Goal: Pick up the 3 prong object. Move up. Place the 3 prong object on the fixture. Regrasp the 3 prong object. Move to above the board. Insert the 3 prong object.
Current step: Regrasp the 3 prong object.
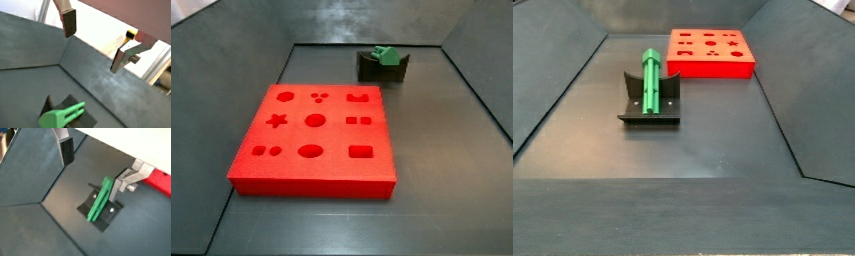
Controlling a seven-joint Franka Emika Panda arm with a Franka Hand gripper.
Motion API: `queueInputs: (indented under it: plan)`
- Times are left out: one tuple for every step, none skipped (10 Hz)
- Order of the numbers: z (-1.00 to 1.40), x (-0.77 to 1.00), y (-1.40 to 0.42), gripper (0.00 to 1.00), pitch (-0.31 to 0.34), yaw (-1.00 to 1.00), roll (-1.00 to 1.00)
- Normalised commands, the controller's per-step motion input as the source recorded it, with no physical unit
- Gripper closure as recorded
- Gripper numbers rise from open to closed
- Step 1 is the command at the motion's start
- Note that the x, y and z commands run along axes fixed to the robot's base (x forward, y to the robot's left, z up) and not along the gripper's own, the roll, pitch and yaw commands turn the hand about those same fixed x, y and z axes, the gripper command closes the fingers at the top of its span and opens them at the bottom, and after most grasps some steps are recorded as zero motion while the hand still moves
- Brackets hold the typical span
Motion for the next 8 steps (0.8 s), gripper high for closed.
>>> queueInputs:
  plan:
    - [-0.02,0.20,-0.06,0.00,0.233,0.22,1.00]
    - [-0.02,0.23,-0.06,0.00,0.207,0.25,0.82]
    - [-0.02,0.24,-0.06,0.00,0.185,0.26,0.71]
    - [-0.02,0.28,-0.06,0.00,0.136,0.27,0.50]
    - [-0.02,0.30,-0.06,0.00,0.105,0.27,0.34]
    - [-0.01,0.32,-0.05,0.00,0.058,0.26,0.23]
    - [-0.01,0.32,-0.05,0.00,0.035,0.25,0.21]
    - [-0.02,0.31,-0.06,0.00,0.007,0.22,0.20]
